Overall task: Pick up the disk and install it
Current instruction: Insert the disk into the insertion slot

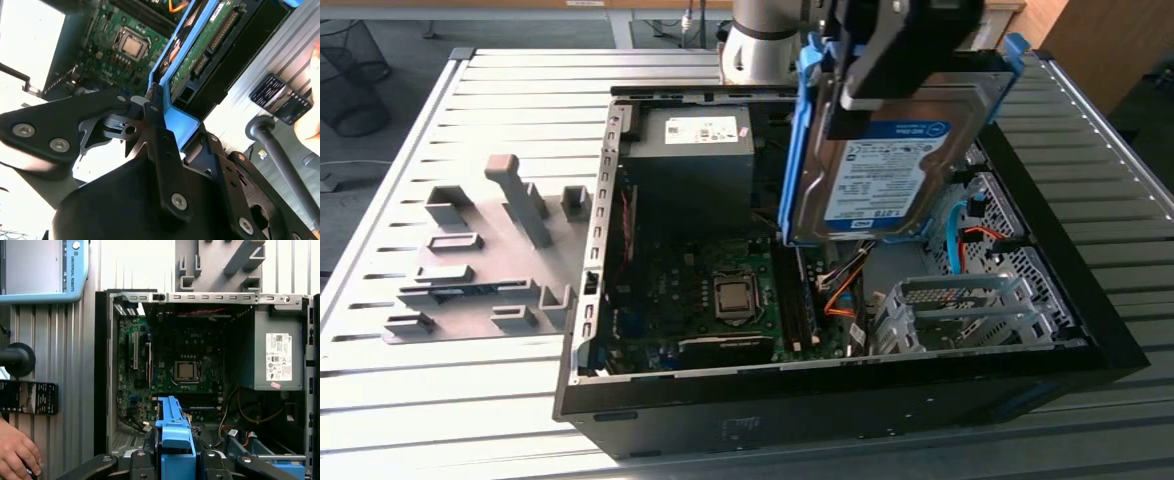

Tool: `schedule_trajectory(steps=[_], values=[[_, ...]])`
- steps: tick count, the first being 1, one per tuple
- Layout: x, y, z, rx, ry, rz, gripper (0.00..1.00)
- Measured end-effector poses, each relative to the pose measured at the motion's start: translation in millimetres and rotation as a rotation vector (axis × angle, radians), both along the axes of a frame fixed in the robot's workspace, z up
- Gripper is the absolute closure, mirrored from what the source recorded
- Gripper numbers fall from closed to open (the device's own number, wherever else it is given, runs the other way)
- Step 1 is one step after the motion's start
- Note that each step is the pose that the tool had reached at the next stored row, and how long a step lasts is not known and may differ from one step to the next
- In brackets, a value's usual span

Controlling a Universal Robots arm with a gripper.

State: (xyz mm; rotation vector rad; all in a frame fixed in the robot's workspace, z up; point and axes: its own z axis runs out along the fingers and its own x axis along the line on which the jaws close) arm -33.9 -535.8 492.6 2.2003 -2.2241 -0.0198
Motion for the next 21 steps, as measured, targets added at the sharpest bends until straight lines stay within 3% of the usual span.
schedule_trajectory(steps=[5,9,15,21], values=[[21.1,-2.1,-3.7,0.0,0.0,0.0,0.64],[24.8,-6.6,-8.6,-0.0002,0.0,0.0,0.64],[27.9,-20.4,-17.3,0.0,-0.0004,0.0,0.64],[50.7,-23.8,-22.4,0.0002,-0.0005,0.0,0.64]])
